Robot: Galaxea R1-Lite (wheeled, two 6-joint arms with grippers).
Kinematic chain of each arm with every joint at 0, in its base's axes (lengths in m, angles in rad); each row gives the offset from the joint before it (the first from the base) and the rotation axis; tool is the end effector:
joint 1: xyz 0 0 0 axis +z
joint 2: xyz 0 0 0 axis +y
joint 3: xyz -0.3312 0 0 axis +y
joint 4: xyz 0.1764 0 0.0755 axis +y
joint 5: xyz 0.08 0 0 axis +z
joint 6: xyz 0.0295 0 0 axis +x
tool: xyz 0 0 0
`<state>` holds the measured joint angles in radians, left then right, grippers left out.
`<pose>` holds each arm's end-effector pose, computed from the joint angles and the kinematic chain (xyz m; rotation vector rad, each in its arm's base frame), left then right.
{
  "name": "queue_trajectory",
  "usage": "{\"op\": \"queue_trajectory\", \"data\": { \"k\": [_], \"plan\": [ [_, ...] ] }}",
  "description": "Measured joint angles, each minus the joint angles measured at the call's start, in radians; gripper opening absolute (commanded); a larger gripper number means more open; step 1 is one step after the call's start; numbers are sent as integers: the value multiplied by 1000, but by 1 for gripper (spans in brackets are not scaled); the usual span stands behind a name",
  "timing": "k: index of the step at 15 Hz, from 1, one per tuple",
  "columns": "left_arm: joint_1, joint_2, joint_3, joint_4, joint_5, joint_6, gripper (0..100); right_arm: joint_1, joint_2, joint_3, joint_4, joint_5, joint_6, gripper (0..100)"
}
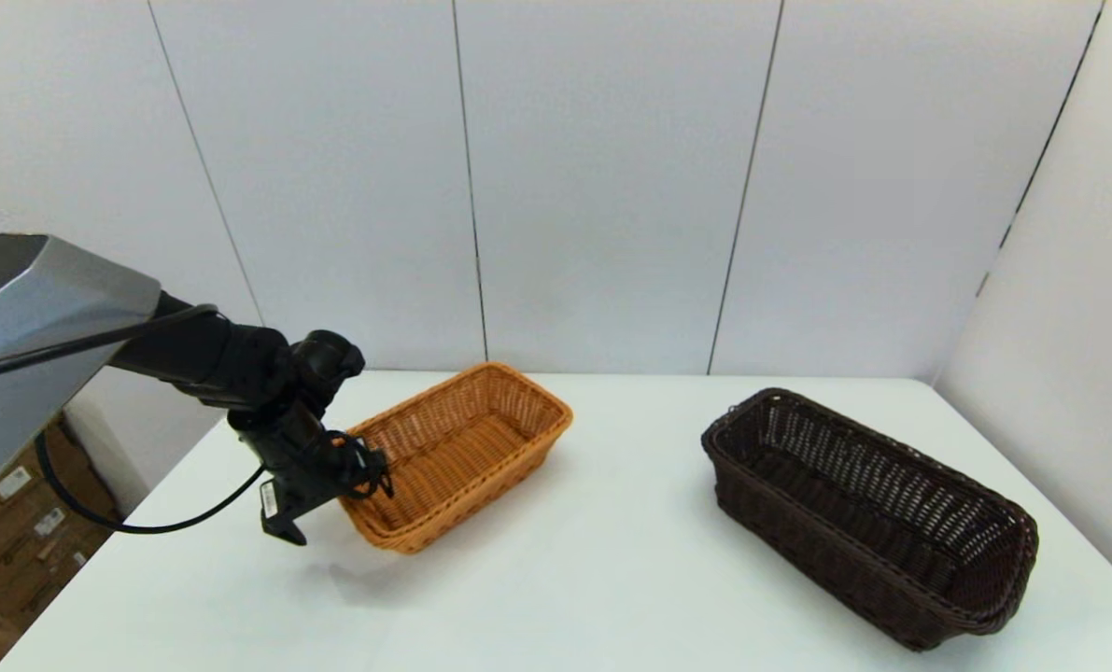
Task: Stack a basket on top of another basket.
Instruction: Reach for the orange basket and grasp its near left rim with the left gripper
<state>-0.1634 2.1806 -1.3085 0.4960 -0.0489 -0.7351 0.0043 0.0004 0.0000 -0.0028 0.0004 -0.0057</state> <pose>0.3777 -0.0637 0.0778 -0.5350 1.3603 0.3302 -0.0453 -0.0002 0.0758 -0.0057 -0.0024 0.0047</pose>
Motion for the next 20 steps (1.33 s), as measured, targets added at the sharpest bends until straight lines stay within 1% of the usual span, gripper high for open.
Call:
{"op": "queue_trajectory", "data": {
  "k": [4, 5, 20],
  "plan": [
    [1, 36, -4, -7, 0, 1, 100, 0, 0, 0, 0, 0, 1, 100],
    [1, 39, -5, -8, -1, 1, 0, 0, 0, 0, 0, 0, 0, 100],
    [0, 53, -5, -32, -8, 4, 0, 0, 0, 0, 0, 0, 0, 100]
  ]
}}
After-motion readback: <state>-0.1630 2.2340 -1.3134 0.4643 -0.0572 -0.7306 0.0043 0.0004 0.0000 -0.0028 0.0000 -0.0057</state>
